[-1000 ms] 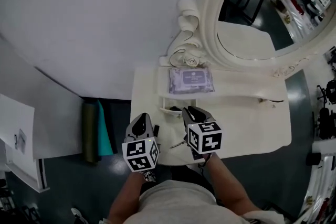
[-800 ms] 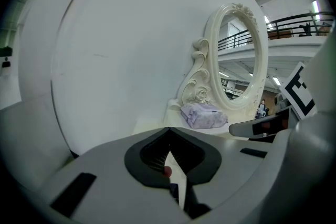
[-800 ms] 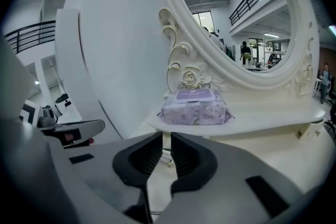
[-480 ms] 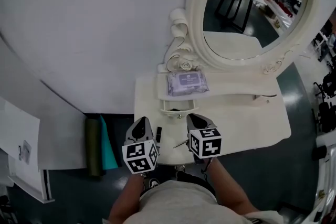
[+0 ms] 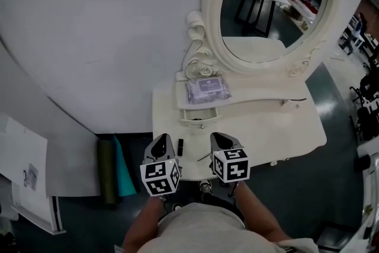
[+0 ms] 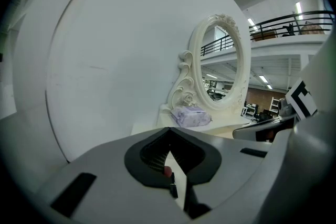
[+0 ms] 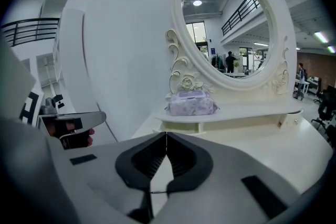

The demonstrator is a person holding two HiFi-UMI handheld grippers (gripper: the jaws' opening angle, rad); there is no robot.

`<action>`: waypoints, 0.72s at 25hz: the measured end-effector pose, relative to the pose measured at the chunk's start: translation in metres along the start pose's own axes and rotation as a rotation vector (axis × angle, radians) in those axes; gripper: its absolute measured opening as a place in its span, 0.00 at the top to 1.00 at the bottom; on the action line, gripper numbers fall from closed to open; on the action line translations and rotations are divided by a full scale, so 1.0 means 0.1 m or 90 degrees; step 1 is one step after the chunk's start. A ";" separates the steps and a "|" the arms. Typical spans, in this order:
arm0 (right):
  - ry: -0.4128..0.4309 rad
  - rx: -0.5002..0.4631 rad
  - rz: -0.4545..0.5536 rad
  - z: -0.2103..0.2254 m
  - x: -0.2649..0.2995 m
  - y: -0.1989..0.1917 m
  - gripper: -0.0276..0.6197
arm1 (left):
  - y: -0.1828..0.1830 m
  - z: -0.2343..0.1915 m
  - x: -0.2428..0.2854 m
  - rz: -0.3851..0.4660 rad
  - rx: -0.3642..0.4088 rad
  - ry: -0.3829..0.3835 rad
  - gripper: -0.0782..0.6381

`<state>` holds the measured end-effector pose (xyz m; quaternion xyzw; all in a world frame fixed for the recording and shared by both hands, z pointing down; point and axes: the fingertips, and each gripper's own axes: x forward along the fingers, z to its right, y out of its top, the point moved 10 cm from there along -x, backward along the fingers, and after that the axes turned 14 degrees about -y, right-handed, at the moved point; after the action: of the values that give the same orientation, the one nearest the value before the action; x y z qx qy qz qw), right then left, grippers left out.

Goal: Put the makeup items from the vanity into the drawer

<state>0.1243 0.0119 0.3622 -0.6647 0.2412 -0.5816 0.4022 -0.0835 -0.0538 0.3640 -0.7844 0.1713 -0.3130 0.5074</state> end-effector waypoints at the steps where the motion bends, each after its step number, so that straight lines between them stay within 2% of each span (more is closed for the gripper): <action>1: -0.002 0.003 -0.001 -0.01 -0.03 -0.03 0.93 | -0.02 0.01 -0.02 -0.004 0.002 -0.004 0.88; 18: -0.025 0.028 0.004 0.11 -0.17 -0.12 0.93 | -0.04 0.15 -0.01 -0.013 0.015 -0.033 0.89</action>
<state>0.1293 0.0350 0.3622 -0.6660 0.2224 -0.5727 0.4230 -0.0745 -0.0408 0.3626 -0.7877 0.1465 -0.2995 0.5180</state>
